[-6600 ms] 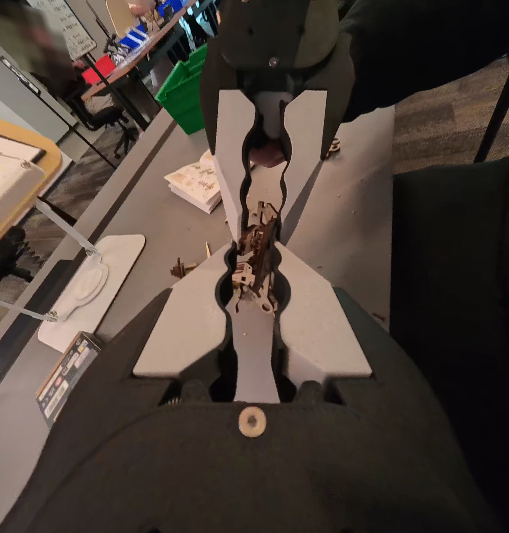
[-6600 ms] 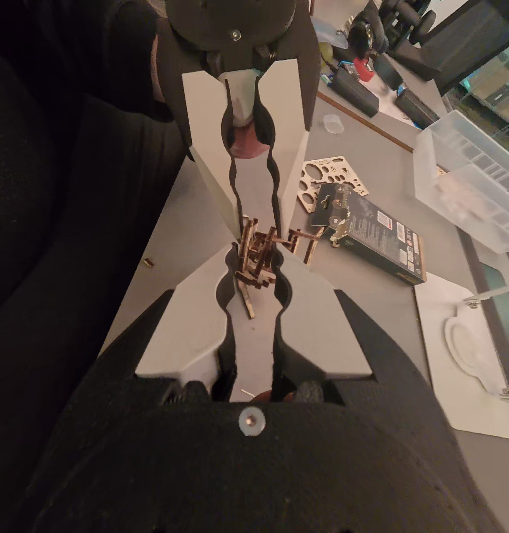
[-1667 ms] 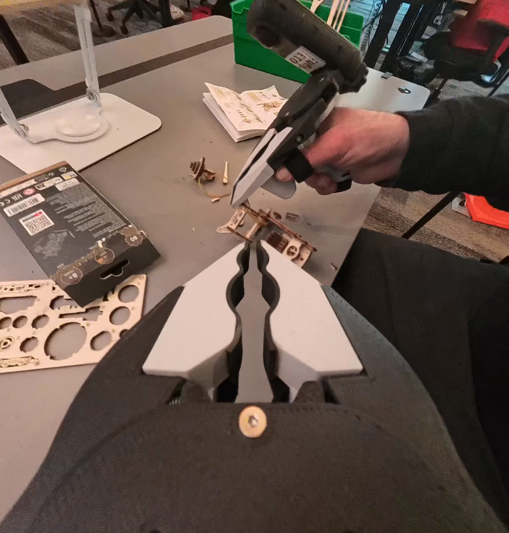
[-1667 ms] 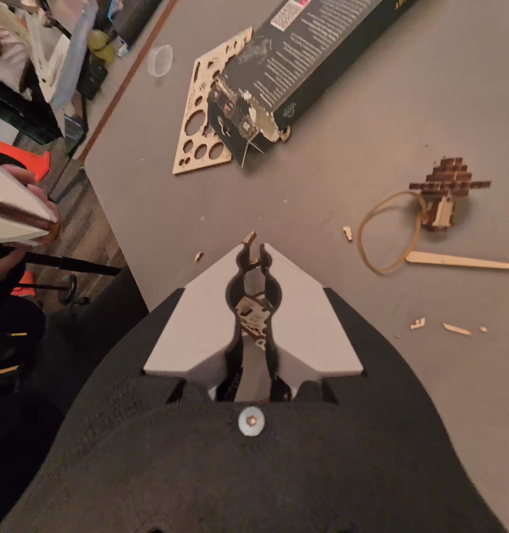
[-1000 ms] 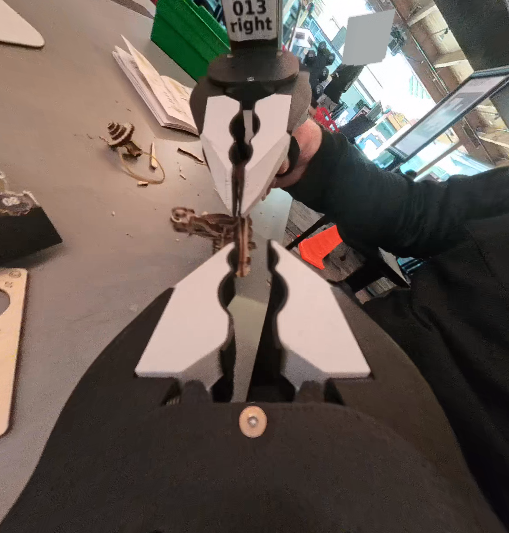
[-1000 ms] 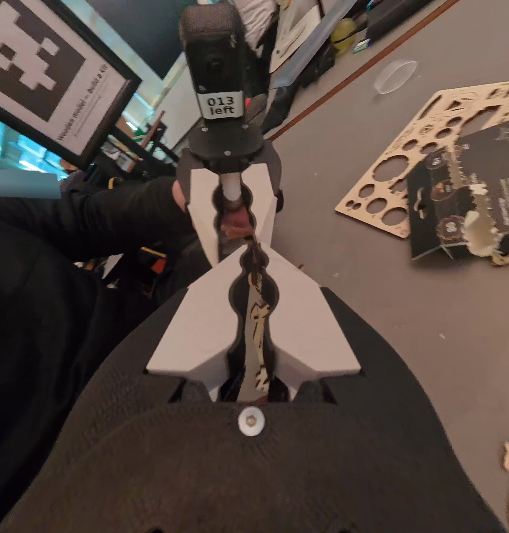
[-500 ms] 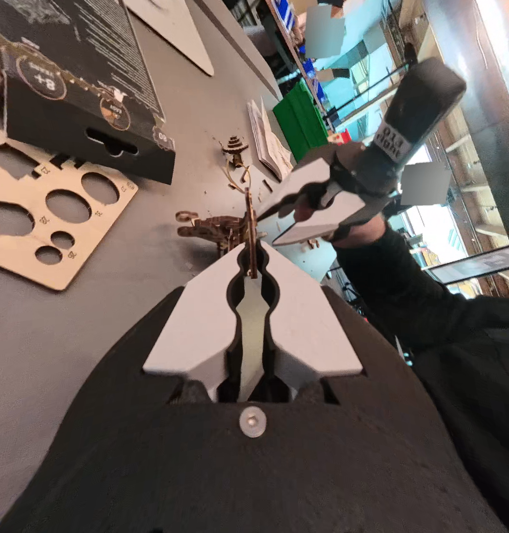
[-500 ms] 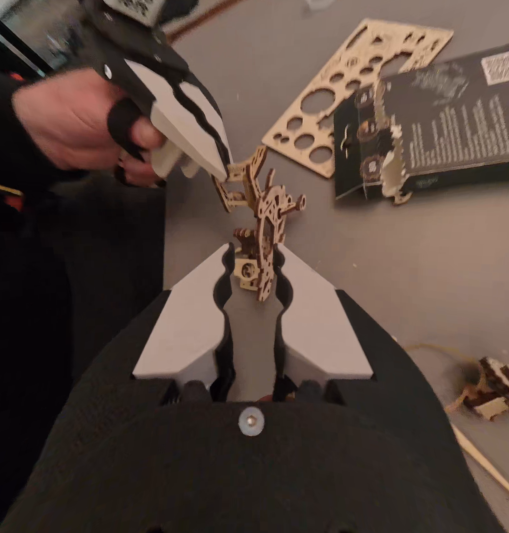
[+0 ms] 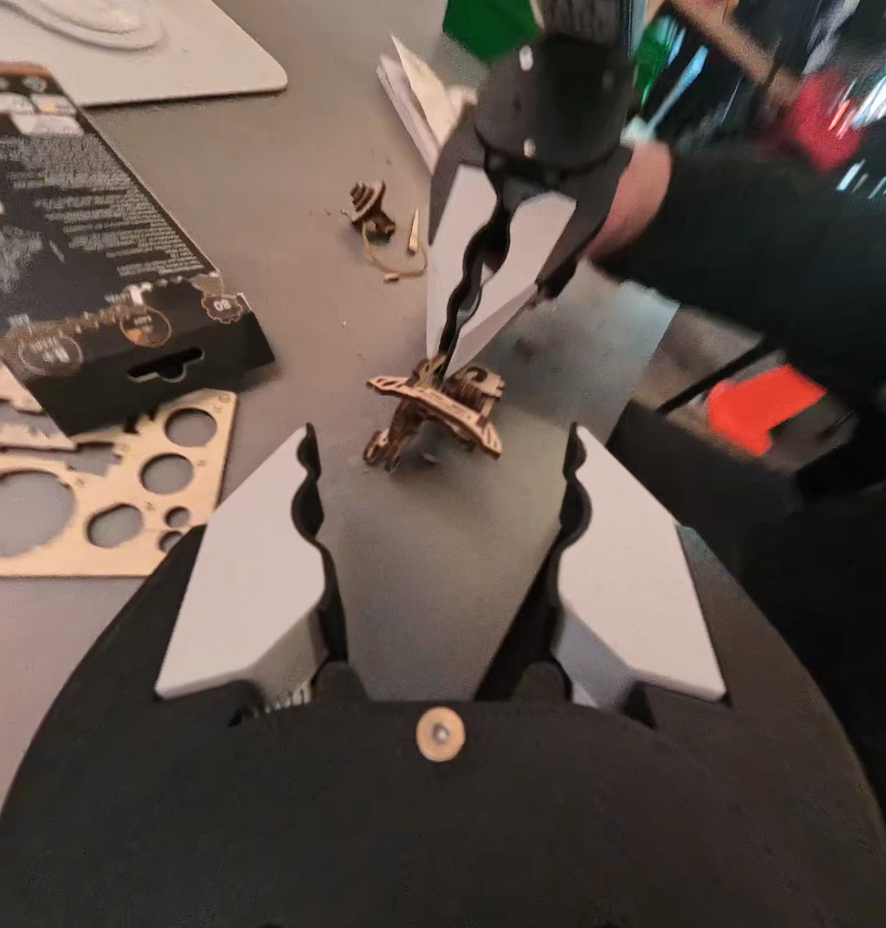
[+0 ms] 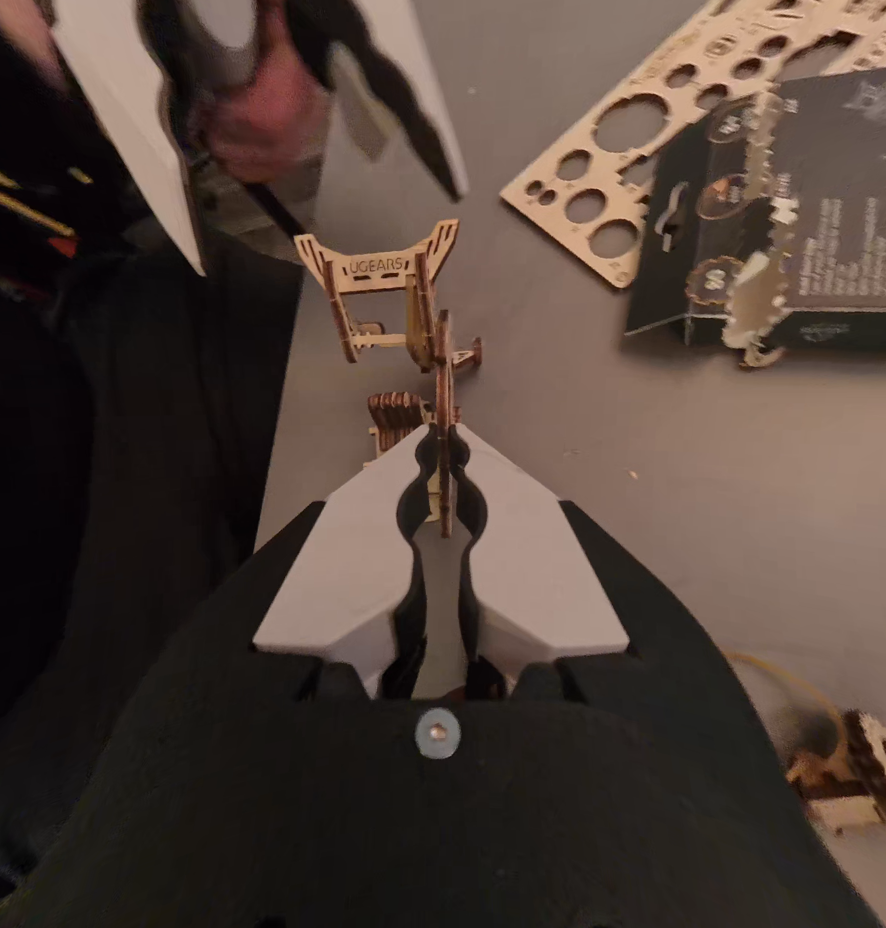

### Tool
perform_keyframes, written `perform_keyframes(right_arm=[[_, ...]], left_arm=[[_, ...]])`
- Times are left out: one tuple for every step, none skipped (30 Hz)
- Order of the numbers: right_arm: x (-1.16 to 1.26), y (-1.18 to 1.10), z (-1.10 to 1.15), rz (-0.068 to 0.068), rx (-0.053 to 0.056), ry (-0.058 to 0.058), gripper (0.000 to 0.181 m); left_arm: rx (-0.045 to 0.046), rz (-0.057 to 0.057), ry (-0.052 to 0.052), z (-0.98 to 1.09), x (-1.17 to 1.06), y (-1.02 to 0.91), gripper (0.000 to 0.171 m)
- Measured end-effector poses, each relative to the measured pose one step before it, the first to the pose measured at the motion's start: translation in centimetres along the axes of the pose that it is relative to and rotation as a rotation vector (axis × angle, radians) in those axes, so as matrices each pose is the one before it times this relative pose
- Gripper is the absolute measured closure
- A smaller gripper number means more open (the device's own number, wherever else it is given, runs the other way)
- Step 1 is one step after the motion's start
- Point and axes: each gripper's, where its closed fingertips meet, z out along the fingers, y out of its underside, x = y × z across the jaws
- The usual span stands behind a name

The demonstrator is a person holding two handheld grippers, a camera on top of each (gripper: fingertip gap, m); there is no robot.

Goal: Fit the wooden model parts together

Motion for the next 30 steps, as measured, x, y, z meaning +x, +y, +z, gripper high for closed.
perform_keyframes(right_arm=[[0.077, 0.127, 0.014, -0.0216, -0.0074, -0.0035, 0.181], [0.239, 0.231, 0.037, -0.0240, -0.0151, 0.0069, 0.181], [-0.058, 0.173, 0.073, -0.0239, -0.0110, -0.0111, 0.181], [0.027, 0.111, 0.082, -0.0144, -0.0072, -0.0068, 0.181], [0.225, 0.195, 0.079, -0.0042, -0.0119, 0.0036, 0.181], [0.064, 0.170, 0.095, -0.0084, -0.0077, -0.0068, 0.181], [-0.033, -0.053, 0.035, -0.0118, 0.0082, -0.0114, 0.181], [0.108, -0.048, 0.007, -0.0075, 0.0070, -0.0017, 0.181], [-0.010, -0.034, 0.020, -0.0070, 0.0073, -0.0073, 0.181], [-0.053, 0.006, 0.008, -0.0079, 0.0051, -0.0058, 0.181], [0.255, -0.015, -0.089, -0.0012, 0.0058, 0.0165, 0.181], [0.182, 0.009, -0.172, 0.0064, 0.0030, 0.0144, 0.175], [-0.126, 0.022, -0.268, -0.0004, 0.0030, 0.0020, 0.170], [0.044, -0.037, -0.374, -0.0075, 0.0078, 0.0220, 0.167], [0.116, 0.115, -0.397, -0.0061, -0.0031, 0.0318, 0.162], [-0.109, 0.374, -0.349, -0.0026, -0.0184, 0.0203, 0.152], [-0.371, 0.467, -0.318, -0.0096, -0.0208, 0.0112, 0.148], [-0.438, 0.358, -0.296, -0.0222, -0.0076, 0.0152, 0.148], [-0.453, 0.235, -0.194, -0.0215, 0.0024, 0.0156, 0.148], [-0.347, 0.277, -0.011, -0.0127, -0.0037, 0.0147, 0.147], [-0.122, 0.206, 0.119, -0.0137, -0.0047, 0.0240, 0.142], [-0.099, 0.098, 0.226, -0.0218, 0.0001, 0.0210, 0.136], [0.022, 0.235, 0.341, -0.0221, -0.0123, 0.0235, 0.129], [0.078, 0.328, 0.386, -0.0281, -0.0230, 0.0253, 0.129], [0.102, 0.171, 0.384, -0.0364, -0.0118, 0.0285, 0.130], [-0.117, 0.110, 0.388, -0.0307, -0.0038, 0.0111, 0.132], [0.025, 0.110, 0.285, -0.0113, -0.0031, 0.0097, 0.133], [0.237, -0.152, 0.048, 0.0080, 0.0148, 0.0095, 0.139], [0.169, 0.027, 0.042, 0.0076, 0.0058, 0.0000, 0.143], [0.160, -0.008, 0.034, 0.0074, 0.0092, 0.0003, 0.143]], left_arm=[[-0.06085, 0.0858, -0.0199, 0.478, -0.347, 0.603, 0.073], [-0.05476, 0.0769, -0.0006, 0.633, -0.071, 0.542, 0.072], [-0.01765, 0.0532, 0.0187, 0.702, 0.241, 0.061, 0.068], [-0.00726, 0.0168, 0.0173, 0.628, 0.103, -0.071, 0.070], [-0.01553, 0.0014, 0.0174, 0.625, 0.010, 0.085, 0.077], [-0.02137, -0.0010, 0.0270, 0.676, 0.146, 0.270, 0.082], [-0.02564, -0.0101, 0.0321, 0.636, 0.269, 0.348, 0.090], [-0.01408, -0.0112, 0.0212, 0.535, 0.177, 0.233, 0.100], [0.00280, -0.0079, -0.0004, 0.355, -0.081, -0.017, 0.104], [0.01427, 0.0002, -0.0175, 0.074, -0.266, -0.202, 0.108], [0.01151, 0.0119, -0.0083, -0.009, -0.114, -0.154, 0.110], [0.01102, 0.0147, 0.0176, -0.038, 0.275, -0.097, 0.124], [0.00646, -0.0061, -0.0005, 0.013, 0.029, -0.068, 0.125], [-0.00108, 0.0065, -0.0074, 0.000, 0.023, 0.003, 0.126], [0.00301, 0.0195, -0.0202, -0.025, -0.111, -0.055, 0.126], [-0.00141, 0.0171, -0.0255, 0.001, -0.220, 0.027, 0.126], [-0.00416, 0.0136, -0.0075, 0.011, 0.050, 0.051, 0.126], [0.00666, 0.0133, 0.0081, 0.014, 0.322, -0.100, 0.126], [-0.00179, 0.0066, -0.0011, 0.079, 0.139, 0.053, 0.126], [-0.01146, 0.0098, -0.0140, 0.142, -0.085, 0.244, 0.126], [-0.00751, 0.0184, -0.0019, 0.150, 0.089, 0.226, 0.127], [-0.00142, 0.0126, -0.0045, 0.099, -0.002, 0.102, 0.127], [0.00682, 0.0103, -0.0233, -0.078, -0.246, -0.119, 0.127], [-0.00042, 0.0156, -0.0025, -0.033, 0.034, -0.037, 0.127], [-0.01195, 0.0078, 0.0100, 0.061, 0.143, 0.175, 0.127], [-0.00510, 0.0034, 0.0000, 0.054, -0.012, 0.091, 0.127], [0.01002, 0.0100, -0.0022, -0.014, 0.025, -0.137, 0.127], [0.00202, 0.0112, 0.0026, 0.063, 0.108, -0.064, 0.127], [-0.00760, 0.0077, -0.0100, 0.132, -0.107, 0.069, 0.122], [-0.00343, 0.0083, -0.0021, 0.180, 0.008, 0.034, 0.115]])
